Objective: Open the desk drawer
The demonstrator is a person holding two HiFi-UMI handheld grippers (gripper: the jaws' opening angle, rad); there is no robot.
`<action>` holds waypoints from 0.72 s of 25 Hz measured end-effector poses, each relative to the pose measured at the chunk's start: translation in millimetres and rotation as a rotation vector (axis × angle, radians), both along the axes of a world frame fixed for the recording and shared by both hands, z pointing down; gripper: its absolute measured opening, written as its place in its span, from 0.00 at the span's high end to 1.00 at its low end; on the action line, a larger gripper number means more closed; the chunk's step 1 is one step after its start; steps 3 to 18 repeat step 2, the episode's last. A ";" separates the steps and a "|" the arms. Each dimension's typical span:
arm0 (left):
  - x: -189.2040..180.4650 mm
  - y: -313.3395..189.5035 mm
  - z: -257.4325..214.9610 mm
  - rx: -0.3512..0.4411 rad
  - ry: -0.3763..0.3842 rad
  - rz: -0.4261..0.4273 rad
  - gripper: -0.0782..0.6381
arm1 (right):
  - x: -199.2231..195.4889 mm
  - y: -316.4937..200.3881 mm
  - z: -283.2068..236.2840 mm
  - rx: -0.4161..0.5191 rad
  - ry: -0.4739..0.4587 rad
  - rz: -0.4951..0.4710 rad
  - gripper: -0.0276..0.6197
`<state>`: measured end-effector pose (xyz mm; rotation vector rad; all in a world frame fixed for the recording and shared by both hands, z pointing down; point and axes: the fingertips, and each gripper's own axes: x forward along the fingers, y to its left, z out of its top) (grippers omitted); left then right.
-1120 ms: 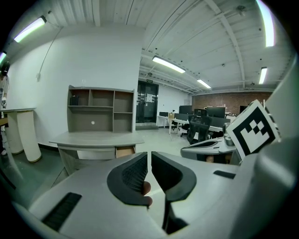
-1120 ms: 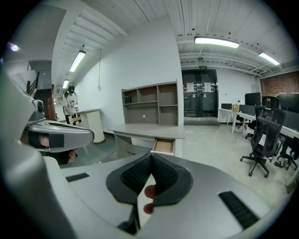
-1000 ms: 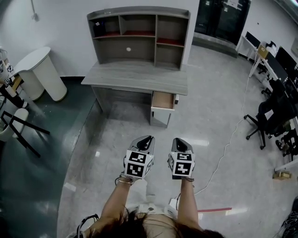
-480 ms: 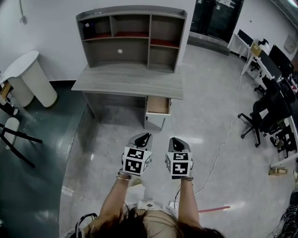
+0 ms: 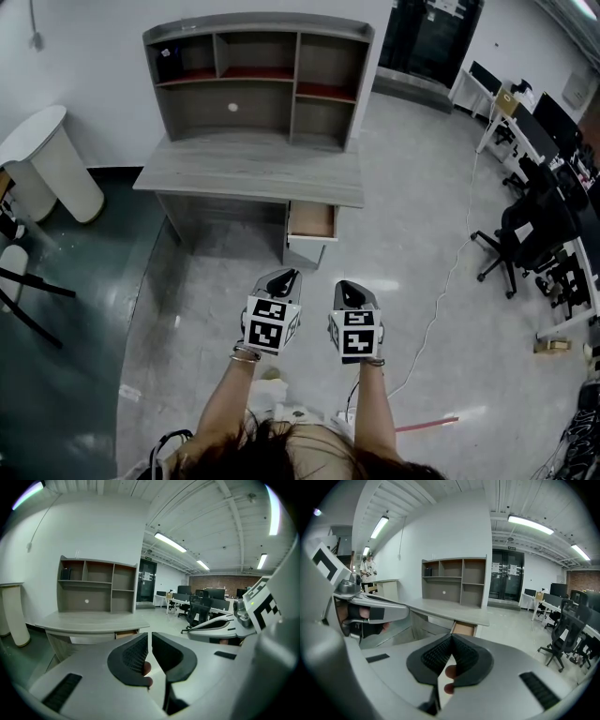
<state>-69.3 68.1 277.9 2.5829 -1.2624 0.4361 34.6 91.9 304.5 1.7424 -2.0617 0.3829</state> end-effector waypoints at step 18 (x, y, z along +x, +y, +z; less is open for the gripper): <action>-2.3 -7.4 -0.8 0.002 -0.004 0.007 0.84 | -1.4 -5.8 -0.7 -0.001 -0.008 0.008 0.92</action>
